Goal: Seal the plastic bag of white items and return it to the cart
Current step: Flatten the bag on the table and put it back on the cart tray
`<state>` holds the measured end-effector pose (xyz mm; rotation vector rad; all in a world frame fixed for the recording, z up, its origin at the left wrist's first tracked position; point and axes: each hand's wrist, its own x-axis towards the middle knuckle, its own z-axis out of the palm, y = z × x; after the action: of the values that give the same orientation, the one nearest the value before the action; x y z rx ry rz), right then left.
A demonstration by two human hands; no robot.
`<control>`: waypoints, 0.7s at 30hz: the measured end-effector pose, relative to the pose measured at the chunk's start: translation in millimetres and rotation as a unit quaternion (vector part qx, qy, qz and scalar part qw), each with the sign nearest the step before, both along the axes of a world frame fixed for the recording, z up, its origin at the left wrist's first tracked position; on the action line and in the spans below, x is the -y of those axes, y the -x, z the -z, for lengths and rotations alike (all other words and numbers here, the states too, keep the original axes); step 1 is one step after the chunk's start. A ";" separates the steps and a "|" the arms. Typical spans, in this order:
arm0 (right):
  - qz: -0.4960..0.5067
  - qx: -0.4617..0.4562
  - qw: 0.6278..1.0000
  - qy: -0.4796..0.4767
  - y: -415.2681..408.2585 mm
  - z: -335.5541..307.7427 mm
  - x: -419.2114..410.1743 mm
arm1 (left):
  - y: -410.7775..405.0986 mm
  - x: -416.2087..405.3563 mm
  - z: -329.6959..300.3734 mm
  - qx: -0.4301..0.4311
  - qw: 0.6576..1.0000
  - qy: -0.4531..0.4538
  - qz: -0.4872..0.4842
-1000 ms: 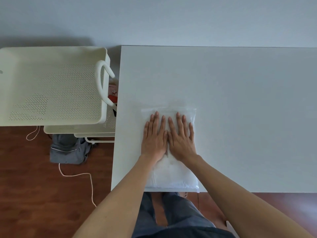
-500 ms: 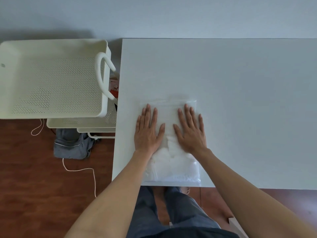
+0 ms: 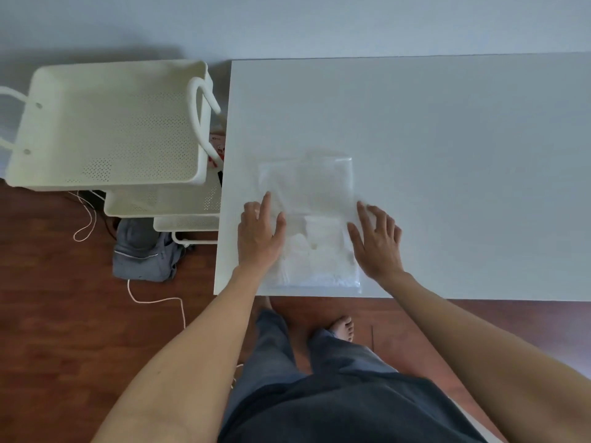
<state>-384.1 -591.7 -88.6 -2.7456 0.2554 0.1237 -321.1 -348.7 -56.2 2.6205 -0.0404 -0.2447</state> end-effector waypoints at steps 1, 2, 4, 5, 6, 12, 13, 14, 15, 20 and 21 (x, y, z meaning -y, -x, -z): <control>-0.004 0.012 1.000 0.008 10.4 -1.5 -2.7 | 10.1 1.0 -4.2 -0.002 1.000 -0.019 -0.018; -0.007 0.020 1.000 0.009 19.6 -3.0 -4.8 | 20.5 1.5 -7.1 -0.015 0.999 -0.035 -0.030; -0.012 0.016 1.000 -0.009 34.3 -5.2 -9.8 | 40.3 1.3 -6.8 -0.076 0.996 -0.036 -0.042; -0.012 -0.001 1.000 -0.029 39.4 -6.5 -12.8 | 49.1 2.1 -5.4 -0.117 0.992 -0.017 -0.050; -0.011 -0.026 0.998 -0.057 42.7 -8.2 -16.3 | 56.7 4.0 -3.4 -0.154 0.986 0.012 -0.062; 0.010 -0.156 0.966 -0.206 41.9 -19.6 -30.2 | 78.9 16.4 3.9 -0.212 0.965 0.132 -0.082; 0.008 -0.160 0.964 -0.210 41.8 -22.8 -30.1 | 80.4 17.1 3.2 -0.207 0.966 0.132 -0.075; 0.002 -0.161 0.964 -0.212 41.9 -26.3 -30.0 | 81.4 17.4 1.2 -0.198 0.969 0.131 -0.071; -0.002 -0.157 0.964 -0.214 41.1 -30.3 -30.1 | 81.0 17.7 -2.1 -0.185 0.972 0.129 -0.069; -0.008 -0.108 0.968 -0.228 24.4 -55.7 -34.6 | 63.1 14.5 -29.5 -0.109 0.986 0.115 -0.057; -0.007 -0.098 0.968 -0.230 19.8 -61.0 -35.6 | 57.9 14.6 -35.7 -0.098 0.987 0.115 -0.056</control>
<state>-404.0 -556.1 -27.6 -2.2742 0.2273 0.4072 -379.0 -363.3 -20.5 2.3497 0.1386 -0.4304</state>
